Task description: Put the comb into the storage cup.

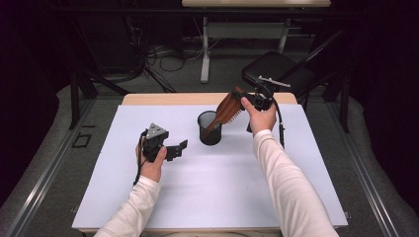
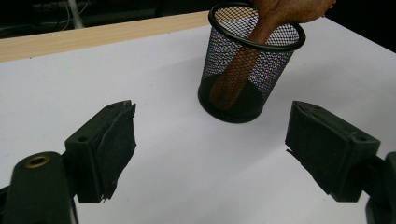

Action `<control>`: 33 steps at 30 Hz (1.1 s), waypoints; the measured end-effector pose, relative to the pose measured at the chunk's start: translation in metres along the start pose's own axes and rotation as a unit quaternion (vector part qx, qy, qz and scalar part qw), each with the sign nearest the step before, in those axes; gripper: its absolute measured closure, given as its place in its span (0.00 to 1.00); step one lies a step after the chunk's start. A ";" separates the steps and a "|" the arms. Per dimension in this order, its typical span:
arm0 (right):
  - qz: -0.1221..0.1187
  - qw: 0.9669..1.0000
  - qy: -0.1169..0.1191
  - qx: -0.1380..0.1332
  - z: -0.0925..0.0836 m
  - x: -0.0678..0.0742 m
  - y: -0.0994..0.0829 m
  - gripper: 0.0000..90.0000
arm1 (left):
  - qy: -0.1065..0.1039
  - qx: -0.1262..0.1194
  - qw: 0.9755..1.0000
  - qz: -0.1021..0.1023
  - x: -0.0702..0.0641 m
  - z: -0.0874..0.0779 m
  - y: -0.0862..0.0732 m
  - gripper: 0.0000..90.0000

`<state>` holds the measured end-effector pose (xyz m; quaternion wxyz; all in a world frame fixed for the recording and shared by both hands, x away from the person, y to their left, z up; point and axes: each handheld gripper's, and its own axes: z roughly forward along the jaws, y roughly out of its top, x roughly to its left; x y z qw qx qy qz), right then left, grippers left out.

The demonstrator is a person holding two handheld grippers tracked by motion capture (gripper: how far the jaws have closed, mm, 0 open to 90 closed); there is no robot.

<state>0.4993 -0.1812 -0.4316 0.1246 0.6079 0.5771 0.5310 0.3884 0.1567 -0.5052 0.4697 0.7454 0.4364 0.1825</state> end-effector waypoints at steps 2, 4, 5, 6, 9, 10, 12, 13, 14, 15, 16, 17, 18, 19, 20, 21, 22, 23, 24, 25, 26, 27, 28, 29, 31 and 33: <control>0.000 1.000 0.001 -0.004 -0.001 -0.001 0.001 0.36 | 0.000 0.000 1.000 0.000 0.000 0.000 0.000 0.18; 0.001 1.000 0.003 -0.006 -0.002 -0.001 0.002 0.36 | 0.000 0.000 1.000 0.000 0.000 0.000 0.000 0.18; 0.001 1.000 0.002 -0.009 -0.003 -0.001 0.003 0.36 | 0.000 0.001 1.000 -0.001 0.000 0.000 0.000 0.18; -0.001 1.000 0.001 -0.010 -0.004 -0.001 0.003 0.36 | 0.000 0.001 1.000 -0.001 0.000 0.000 0.000 0.18; -0.004 1.000 0.002 -0.015 -0.007 -0.002 0.005 0.36 | 0.001 0.001 1.000 -0.001 0.000 0.000 0.000 0.18; -0.003 1.000 0.002 -0.017 -0.007 -0.002 0.006 0.36 | 0.001 0.000 1.000 -0.001 0.000 0.000 0.000 0.18; -0.006 1.000 0.002 -0.020 -0.009 -0.003 0.007 0.36 | 0.001 0.000 1.000 -0.001 0.000 0.000 0.000 0.18; -0.008 1.000 0.002 -0.023 -0.010 -0.003 0.008 0.36 | 0.001 0.000 1.000 0.000 0.000 0.000 0.000 0.18; -0.010 1.000 0.002 -0.023 -0.011 -0.004 0.008 0.36 | 0.001 0.001 1.000 -0.001 0.000 0.000 0.000 0.18; -0.010 1.000 0.002 -0.025 -0.012 -0.004 0.009 0.36 | 0.001 0.001 1.000 -0.001 0.000 0.001 0.000 0.18; -0.013 1.000 0.002 -0.026 -0.012 -0.004 0.010 0.36 | 0.001 0.001 1.000 0.000 0.000 0.001 0.000 0.18; -0.013 1.000 0.001 -0.027 -0.013 -0.004 0.011 0.36 | 0.001 0.002 1.000 0.001 -0.001 0.001 0.000 0.18; -0.012 1.000 0.000 -0.026 -0.015 -0.004 0.012 0.36 | 0.000 0.002 1.000 0.000 -0.001 0.001 0.000 0.18; -0.015 1.000 0.000 -0.026 -0.016 -0.005 0.013 0.36 | 0.000 0.002 1.000 0.001 -0.001 0.001 0.000 0.18; -0.017 0.999 0.001 -0.028 -0.017 -0.005 0.014 0.36 | 0.001 0.002 1.000 0.001 -0.001 0.001 0.000 0.18; -0.019 0.999 0.001 -0.029 -0.018 -0.004 0.015 0.36 | 0.000 0.002 1.000 0.001 -0.001 0.001 0.000 0.18; -0.023 0.999 0.002 -0.031 -0.019 -0.004 0.016 0.36 | 0.000 0.002 1.000 0.001 -0.001 0.001 0.000 0.18; -0.026 0.999 0.001 -0.031 -0.019 -0.004 0.017 0.35 | 0.001 0.002 1.000 0.001 -0.001 0.001 0.000 0.18; -0.030 0.999 0.001 -0.031 -0.020 -0.003 0.018 0.35 | 0.001 0.002 1.000 0.001 0.000 0.001 0.000 0.18; -0.031 0.999 0.001 -0.030 -0.021 -0.003 0.019 0.35 | 0.001 0.002 1.000 0.000 0.000 0.001 0.000 0.18; -0.032 0.999 0.002 -0.031 -0.022 -0.002 0.020 0.35 | 0.001 0.001 1.000 0.000 0.000 0.000 0.000 0.18; -0.035 0.999 0.002 -0.032 -0.023 -0.001 0.021 0.35 | 0.001 0.001 1.000 0.000 0.000 0.000 0.000 0.18; -0.038 0.999 0.003 -0.033 -0.024 -0.001 0.021 0.35 | 0.001 0.001 1.000 0.000 0.000 0.000 0.000 0.18; -0.040 0.999 0.004 -0.036 -0.026 0.000 0.023 0.35 | 0.001 0.001 1.000 0.000 0.000 0.000 0.000 0.18; -0.040 0.999 0.009 -0.037 -0.027 0.001 0.024 0.34 | 0.001 0.001 1.000 0.000 0.000 0.000 0.000 0.18; -0.041 0.999 0.009 -0.034 -0.028 0.002 0.026 0.34 | 0.000 0.000 1.000 0.000 0.000 0.000 0.000 0.18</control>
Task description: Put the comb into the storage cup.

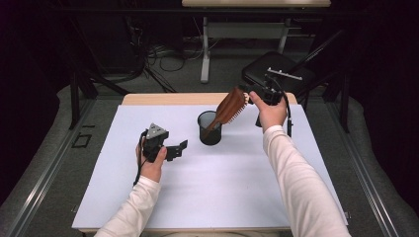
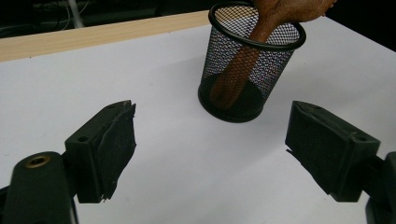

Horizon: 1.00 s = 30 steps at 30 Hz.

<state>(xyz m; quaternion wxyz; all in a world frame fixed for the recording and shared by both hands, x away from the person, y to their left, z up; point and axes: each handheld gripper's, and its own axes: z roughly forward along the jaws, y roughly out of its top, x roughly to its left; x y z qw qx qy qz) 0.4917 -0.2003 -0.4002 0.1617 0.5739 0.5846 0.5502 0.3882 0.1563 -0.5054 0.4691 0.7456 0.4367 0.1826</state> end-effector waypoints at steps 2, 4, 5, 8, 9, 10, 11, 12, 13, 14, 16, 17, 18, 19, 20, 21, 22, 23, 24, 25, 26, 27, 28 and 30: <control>-0.004 1.000 -0.001 -0.001 -0.001 0.000 0.001 0.33 | 0.000 0.000 1.000 0.000 0.000 0.000 0.000 0.18; -0.008 1.000 -0.001 -0.001 -0.002 0.001 0.002 0.33 | 0.000 -0.001 1.000 -0.001 0.000 0.000 0.000 0.18; -0.008 1.000 -0.001 0.000 -0.002 0.001 0.002 0.33 | 0.000 0.000 1.000 -0.001 0.000 0.000 0.000 0.18; -0.023 1.000 -0.003 -0.002 -0.002 0.001 0.002 0.32 | 0.000 -0.001 1.000 -0.001 0.000 0.000 0.000 0.18; -0.027 1.000 -0.005 -0.002 -0.003 0.001 0.002 0.31 | 0.000 -0.001 1.000 0.000 0.000 0.000 0.000 0.18; -0.031 1.000 -0.005 -0.002 -0.003 0.001 0.003 0.31 | 0.000 -0.001 1.000 -0.001 0.000 0.000 0.000 0.18; -0.034 0.999 -0.005 -0.004 -0.003 0.001 0.003 0.30 | 0.000 -0.001 1.000 -0.001 0.000 0.000 0.000 0.18; -0.036 0.999 -0.003 -0.006 -0.004 0.001 0.003 0.28 | 0.000 -0.001 1.000 -0.001 0.000 0.000 0.000 0.18; -0.037 0.999 -0.004 -0.006 -0.004 0.002 0.004 0.27 | -0.001 -0.001 1.000 -0.001 0.000 0.000 0.000 0.18; -0.038 0.999 -0.004 -0.007 -0.005 0.002 0.004 0.25 | -0.001 -0.001 1.000 -0.001 0.000 0.000 0.000 0.18; -0.037 0.999 -0.004 -0.004 -0.005 0.003 0.005 0.21 | -0.001 -0.001 1.000 -0.001 0.000 -0.001 0.000 0.18; -0.039 0.999 -0.006 -0.003 -0.006 0.003 0.005 0.18 | -0.001 -0.002 1.000 -0.001 0.000 -0.001 0.000 0.18; -0.041 0.999 -0.008 -0.004 -0.006 0.004 0.005 0.17 | -0.001 -0.002 1.000 -0.001 0.000 -0.001 0.000 0.18; -0.043 0.999 -0.009 -0.003 -0.006 0.005 0.005 0.17 | -0.001 -0.003 1.000 -0.001 0.000 -0.001 0.000 0.18; -0.045 0.999 -0.012 0.000 -0.007 0.006 0.005 0.16 | -0.001 -0.003 1.000 -0.001 0.000 -0.001 0.000 0.18; -0.049 0.999 -0.013 0.001 -0.007 0.007 0.005 0.16 | -0.001 -0.003 1.000 -0.001 0.000 -0.001 0.001 0.18; -0.051 0.999 -0.012 0.003 -0.008 0.008 0.006 0.16 | -0.001 -0.003 1.000 -0.002 0.001 -0.001 0.001 0.18; -0.053 0.999 -0.012 0.004 -0.008 0.008 0.006 0.16 | -0.001 -0.003 1.000 -0.001 0.001 -0.001 0.001 0.18; -0.055 0.998 -0.014 0.004 -0.009 0.010 0.006 0.16 | -0.001 -0.003 1.000 -0.002 0.001 -0.001 0.001 0.18; -0.056 0.998 -0.013 0.004 -0.009 0.011 0.007 0.15 | -0.001 -0.002 1.000 -0.001 0.001 -0.001 0.001 0.18; -0.058 0.998 -0.013 0.005 -0.009 0.012 0.007 0.15 | -0.002 -0.002 1.000 -0.002 0.001 0.000 0.001 0.18; -0.061 0.998 -0.013 0.007 -0.009 0.013 0.008 0.15 | -0.002 -0.002 1.000 -0.001 0.001 0.000 0.000 0.18; -0.064 0.998 -0.015 0.009 -0.009 0.014 0.008 0.13 | -0.003 -0.002 1.000 -0.001 0.001 0.000 0.000 0.18; -0.072 0.997 -0.022 0.021 -0.007 0.015 0.009 0.11 | -0.006 0.000 1.000 0.002 0.001 0.001 0.000 0.18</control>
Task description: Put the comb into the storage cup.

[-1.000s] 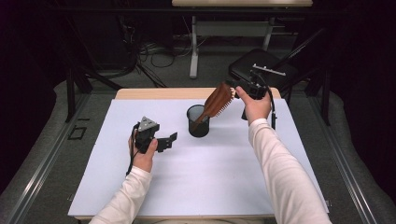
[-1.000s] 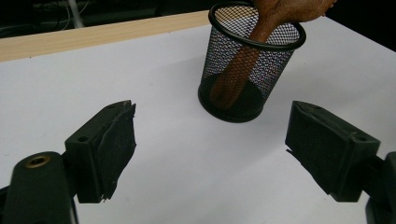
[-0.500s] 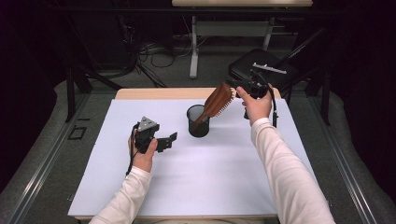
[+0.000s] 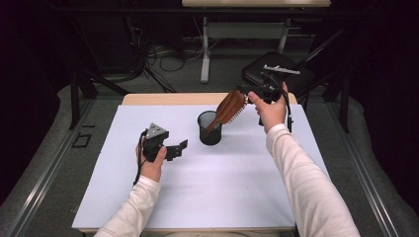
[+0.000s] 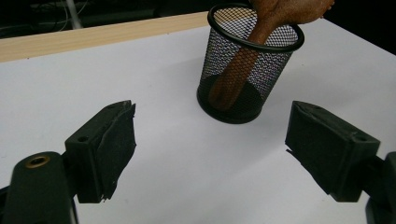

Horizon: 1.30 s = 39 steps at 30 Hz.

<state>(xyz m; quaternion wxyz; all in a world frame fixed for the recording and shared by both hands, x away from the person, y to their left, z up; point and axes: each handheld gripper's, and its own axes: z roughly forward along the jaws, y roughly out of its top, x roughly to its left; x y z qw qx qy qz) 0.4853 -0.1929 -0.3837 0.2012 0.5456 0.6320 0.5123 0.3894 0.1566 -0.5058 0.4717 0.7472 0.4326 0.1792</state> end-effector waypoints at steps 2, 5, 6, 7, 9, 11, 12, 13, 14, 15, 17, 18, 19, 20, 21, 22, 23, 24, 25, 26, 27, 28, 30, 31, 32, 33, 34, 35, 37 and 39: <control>-0.015 1.000 -0.010 0.011 0.001 0.002 0.000 0.10 | -0.002 0.000 1.000 0.001 0.000 0.001 0.000 0.18; -0.036 0.999 -0.015 0.029 0.003 0.004 -0.001 0.07 | -0.006 0.000 1.000 0.003 0.000 0.000 0.000 0.18; -0.041 0.999 -0.012 0.033 0.003 0.005 -0.001 0.06 | -0.007 -0.001 1.000 0.003 0.001 0.000 0.000 0.18; -0.050 0.998 -0.012 0.038 0.002 0.005 -0.001 0.04 | -0.008 0.000 1.000 0.003 0.001 0.000 0.000 0.18; -0.067 0.997 -0.010 0.041 0.002 0.007 -0.001 0.01 | -0.008 0.003 1.000 0.004 0.002 0.001 0.000 0.18; -0.082 0.996 -0.001 0.044 0.000 0.009 -0.001 0.00 | -0.010 0.006 1.000 0.005 0.002 0.001 -0.001 0.18; -0.091 0.995 0.001 0.045 -0.001 0.010 -0.001 0.00 | -0.013 0.008 1.000 0.007 0.002 0.002 -0.001 0.18; -0.100 0.994 0.002 0.045 -0.001 0.011 -0.001 0.00 | -0.014 0.009 1.000 0.008 0.002 0.002 -0.001 0.18; -0.106 0.993 0.003 0.045 -0.002 0.012 -0.001 0.00 | -0.015 0.008 1.000 0.009 0.002 0.002 -0.001 0.18; -0.117 0.992 0.003 0.046 -0.003 0.014 -0.001 0.00 | -0.016 0.007 1.000 0.009 0.001 0.002 -0.001 0.18; -0.130 0.990 0.001 0.048 -0.004 0.016 -0.001 0.00 | -0.018 0.006 1.000 0.009 0.001 0.001 0.000 0.18; -0.134 0.990 0.001 0.049 -0.004 0.017 -0.001 0.00 | -0.020 0.004 1.000 0.009 0.001 0.001 0.000 0.18; -0.135 0.990 0.003 0.050 -0.005 0.018 -0.001 0.00 | -0.022 0.003 1.000 0.011 0.000 0.000 0.000 0.18; -0.137 0.989 0.005 0.050 -0.006 0.018 -0.001 0.00 | -0.024 0.001 1.000 0.012 0.000 0.000 0.001 0.18; -0.139 0.989 0.007 0.051 -0.007 0.019 -0.001 0.00 | -0.026 0.001 1.000 0.014 0.000 0.000 0.001 0.18; -0.143 0.988 0.007 0.053 -0.008 0.020 -0.002 0.00 | -0.028 0.001 0.999 0.016 0.000 0.000 0.001 0.18; -0.147 0.988 0.007 0.055 -0.009 0.020 -0.002 0.00 | -0.028 0.002 0.999 0.018 -0.001 -0.001 0.002 0.18; -0.150 0.987 0.006 0.056 -0.009 0.020 -0.002 0.00 | -0.029 0.003 0.999 0.019 -0.001 -0.001 0.002 0.18; -0.154 0.986 0.005 0.057 -0.010 0.021 -0.002 0.00 | -0.030 0.003 0.999 0.022 -0.001 -0.001 0.002 0.18; -0.159 0.986 0.004 0.058 -0.012 0.021 -0.002 0.00 | -0.031 0.004 0.999 0.024 -0.001 -0.002 0.002 0.18; -0.163 0.985 0.003 0.059 -0.013 0.022 -0.003 0.00 | -0.031 0.004 0.999 0.025 -0.002 -0.002 0.003 0.18; -0.167 0.984 0.002 0.059 -0.014 0.022 -0.003 0.00 | -0.032 0.005 0.999 0.027 -0.002 -0.003 0.003 0.18; -0.175 0.983 0.000 0.059 -0.017 0.023 -0.003 0.00 | -0.034 0.002 0.999 0.028 -0.002 -0.003 0.004 0.18; -0.177 0.982 -0.001 0.059 -0.018 0.024 -0.003 0.00 | -0.036 0.000 0.999 0.028 -0.002 -0.004 0.004 0.18; -0.182 0.982 -0.001 0.058 -0.020 0.025 -0.003 0.00 | -0.037 -0.001 0.999 0.029 -0.002 -0.005 0.005 0.18; -0.184 0.981 0.000 0.057 -0.021 0.025 -0.004 0.00 | -0.037 -0.001 0.999 0.030 -0.002 -0.005 0.005 0.18; -0.186 0.981 0.002 0.058 -0.023 0.026 -0.004 0.00 | -0.039 -0.003 0.999 0.028 -0.002 -0.006 0.005 0.18; -0.190 0.980 0.003 0.057 -0.024 0.027 -0.004 0.00 | -0.039 -0.003 0.999 0.029 -0.002 -0.007 0.006 0.18; -0.194 0.979 0.005 0.058 -0.026 0.029 -0.006 0.00 | -0.040 -0.003 0.999 0.027 -0.001 -0.007 0.006 0.18; -0.199 0.978 0.010 0.060 -0.028 0.030 -0.008 0.00 | -0.042 -0.004 0.999 0.027 -0.001 -0.008 0.006 0.18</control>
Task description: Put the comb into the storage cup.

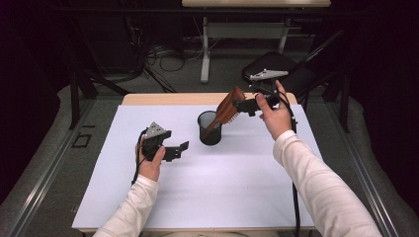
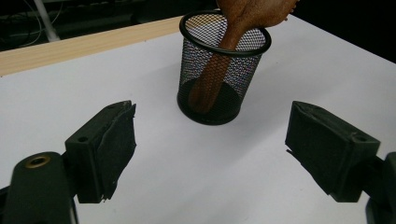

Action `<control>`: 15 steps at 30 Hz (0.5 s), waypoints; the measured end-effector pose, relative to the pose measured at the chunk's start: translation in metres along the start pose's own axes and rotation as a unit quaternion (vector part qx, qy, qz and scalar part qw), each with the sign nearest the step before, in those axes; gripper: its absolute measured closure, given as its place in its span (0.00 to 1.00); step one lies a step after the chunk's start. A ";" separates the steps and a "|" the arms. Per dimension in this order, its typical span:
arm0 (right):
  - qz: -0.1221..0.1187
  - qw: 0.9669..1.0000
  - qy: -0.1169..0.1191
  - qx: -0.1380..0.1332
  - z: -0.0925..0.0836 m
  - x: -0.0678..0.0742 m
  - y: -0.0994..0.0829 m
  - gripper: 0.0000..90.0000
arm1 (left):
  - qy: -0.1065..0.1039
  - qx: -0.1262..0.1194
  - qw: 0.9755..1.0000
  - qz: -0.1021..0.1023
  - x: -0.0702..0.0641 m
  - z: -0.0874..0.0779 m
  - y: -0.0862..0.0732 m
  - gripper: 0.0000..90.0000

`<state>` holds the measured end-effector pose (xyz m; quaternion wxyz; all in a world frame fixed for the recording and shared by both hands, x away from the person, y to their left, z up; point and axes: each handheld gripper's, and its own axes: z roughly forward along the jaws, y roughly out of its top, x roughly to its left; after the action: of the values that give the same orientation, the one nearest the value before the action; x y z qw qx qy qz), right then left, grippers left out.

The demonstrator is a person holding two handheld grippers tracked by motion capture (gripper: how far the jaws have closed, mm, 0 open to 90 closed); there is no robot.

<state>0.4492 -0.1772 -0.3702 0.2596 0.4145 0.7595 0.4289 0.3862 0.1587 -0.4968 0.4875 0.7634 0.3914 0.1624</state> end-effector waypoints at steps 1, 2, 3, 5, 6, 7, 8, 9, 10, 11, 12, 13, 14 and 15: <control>-0.001 1.000 0.001 0.001 -0.001 0.001 -0.001 0.00 | -0.001 0.000 1.000 0.001 0.000 0.000 0.000 0.18; -0.004 1.000 0.005 0.001 -0.002 0.002 -0.002 0.00 | -0.002 0.000 1.000 0.002 0.000 -0.001 0.001 0.18; -0.005 1.000 0.007 0.000 -0.003 0.003 -0.003 0.00 | -0.002 0.001 1.000 0.002 0.000 -0.001 0.001 0.18; -0.008 1.000 0.013 0.000 -0.005 0.005 -0.005 0.00 | -0.005 0.000 1.000 0.004 -0.001 -0.002 0.001 0.18; -0.009 1.000 0.014 0.000 -0.006 0.006 -0.006 0.00 | -0.007 -0.001 1.000 0.003 -0.001 -0.003 0.001 0.18; -0.009 1.000 0.015 0.000 -0.007 0.007 -0.007 0.00 | -0.009 0.000 1.000 0.004 -0.001 -0.003 0.002 0.18; -0.011 1.000 0.015 0.002 -0.008 0.008 -0.009 0.00 | -0.010 0.000 1.000 0.005 -0.001 -0.004 0.002 0.18; -0.010 1.000 0.015 0.002 -0.008 0.009 -0.010 0.00 | -0.012 -0.001 1.000 0.006 -0.002 -0.004 0.002 0.18; -0.011 1.000 0.014 0.004 -0.010 0.010 -0.011 0.00 | -0.015 -0.001 1.000 0.008 -0.003 -0.005 0.003 0.18; -0.011 1.000 0.015 0.004 -0.011 0.011 -0.013 0.00 | -0.018 0.000 1.000 0.009 -0.003 -0.006 0.004 0.18; -0.011 1.000 0.018 0.002 -0.012 0.012 -0.014 0.00 | -0.019 -0.001 1.000 0.009 -0.005 -0.006 0.004 0.18; -0.012 1.000 0.019 0.002 -0.014 0.013 -0.016 0.00 | -0.021 0.000 1.000 0.013 -0.005 -0.008 0.005 0.18; -0.012 1.000 0.021 0.000 -0.016 0.014 -0.018 0.00 | -0.021 0.000 1.000 0.014 -0.006 -0.008 0.006 0.18; -0.012 1.000 0.022 0.000 -0.017 0.015 -0.019 0.00 | -0.025 -0.001 1.000 0.016 -0.007 -0.010 0.007 0.18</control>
<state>0.4207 -0.1773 -0.3790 0.2481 0.3957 0.7699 0.4349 0.3787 0.1576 -0.4850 0.4947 0.7730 0.3670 0.1516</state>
